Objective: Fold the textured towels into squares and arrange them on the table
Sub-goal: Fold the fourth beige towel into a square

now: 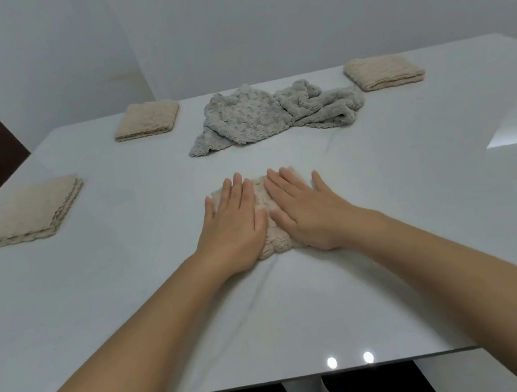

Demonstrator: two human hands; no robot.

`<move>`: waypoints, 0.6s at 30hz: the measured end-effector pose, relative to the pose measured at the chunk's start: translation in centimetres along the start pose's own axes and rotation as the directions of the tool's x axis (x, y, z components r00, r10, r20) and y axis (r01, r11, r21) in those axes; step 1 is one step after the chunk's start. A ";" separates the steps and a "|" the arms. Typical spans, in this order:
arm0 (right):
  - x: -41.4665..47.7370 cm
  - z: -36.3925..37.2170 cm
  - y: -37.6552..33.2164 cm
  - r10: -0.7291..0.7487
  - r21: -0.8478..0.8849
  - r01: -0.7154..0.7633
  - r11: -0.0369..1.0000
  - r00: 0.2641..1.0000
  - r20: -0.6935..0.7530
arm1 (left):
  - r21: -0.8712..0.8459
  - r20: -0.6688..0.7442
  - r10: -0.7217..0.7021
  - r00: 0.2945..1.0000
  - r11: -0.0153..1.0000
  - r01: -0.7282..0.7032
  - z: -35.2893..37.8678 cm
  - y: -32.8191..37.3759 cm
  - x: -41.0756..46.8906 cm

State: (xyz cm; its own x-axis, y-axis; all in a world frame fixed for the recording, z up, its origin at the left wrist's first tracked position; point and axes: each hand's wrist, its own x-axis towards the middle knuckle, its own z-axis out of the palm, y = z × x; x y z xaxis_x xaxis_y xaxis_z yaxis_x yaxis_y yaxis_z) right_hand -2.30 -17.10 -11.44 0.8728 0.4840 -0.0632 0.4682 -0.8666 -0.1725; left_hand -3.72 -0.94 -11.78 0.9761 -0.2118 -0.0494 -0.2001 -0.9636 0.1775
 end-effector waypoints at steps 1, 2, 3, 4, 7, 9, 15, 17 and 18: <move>0.0 0.4 0.2 0.012 -0.001 -0.012 1.000 1.000 0.011 | -0.004 0.001 -0.007 1.000 1.000 0.007 0.4 -0.2 0.0; 0.0 0.6 0.4 0.017 -0.003 -0.017 1.000 1.000 0.013 | -0.001 -0.005 -0.011 1.000 1.000 0.011 0.6 -0.2 0.0; -0.1 0.7 0.4 0.019 -0.013 -0.019 1.000 1.000 0.017 | 0.009 -0.011 -0.011 1.000 1.000 0.011 0.7 -0.2 0.1; -0.1 0.6 0.4 0.022 -0.023 -0.022 0.999 1.000 0.021 | 0.013 -0.018 -0.010 1.000 1.000 0.010 0.7 -0.2 0.2; 0.0 0.2 0.1 0.040 -0.011 -0.039 0.999 0.999 0.015 | -0.054 -0.038 0.042 0.998 0.998 -0.044 0.4 -0.6 -0.3; 0.2 -0.3 0.1 0.053 -0.042 -0.055 0.998 0.997 -0.058 | -0.108 -0.056 0.180 0.982 0.977 -0.185 0.0 -1.7 -1.8; -1.7 -2.7 -0.2 0.220 -0.264 -0.291 0.920 0.938 -0.268 | 0.051 -0.213 0.142 0.967 0.990 -0.134 -1.2 -4.9 -4.2; -2.0 -2.8 0.0 0.245 -0.190 -0.301 0.934 0.931 -0.270 | -0.154 -0.204 -0.130 0.970 0.983 0.099 -1.1 -3.5 -4.9; -2.0 -2.6 0.0 0.225 -0.116 -0.260 0.959 0.941 -0.251 | -0.243 -0.161 -0.222 0.962 0.953 0.179 -0.8 -2.5 -5.2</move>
State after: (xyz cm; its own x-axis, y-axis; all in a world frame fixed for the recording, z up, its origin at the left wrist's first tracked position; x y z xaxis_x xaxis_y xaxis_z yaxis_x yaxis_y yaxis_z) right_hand -3.67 -18.35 -8.80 0.9617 0.2304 0.1483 0.2379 -0.9707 -0.0349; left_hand -8.20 2.68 -11.14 0.9968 0.0363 0.0719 0.0045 -0.9167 0.3996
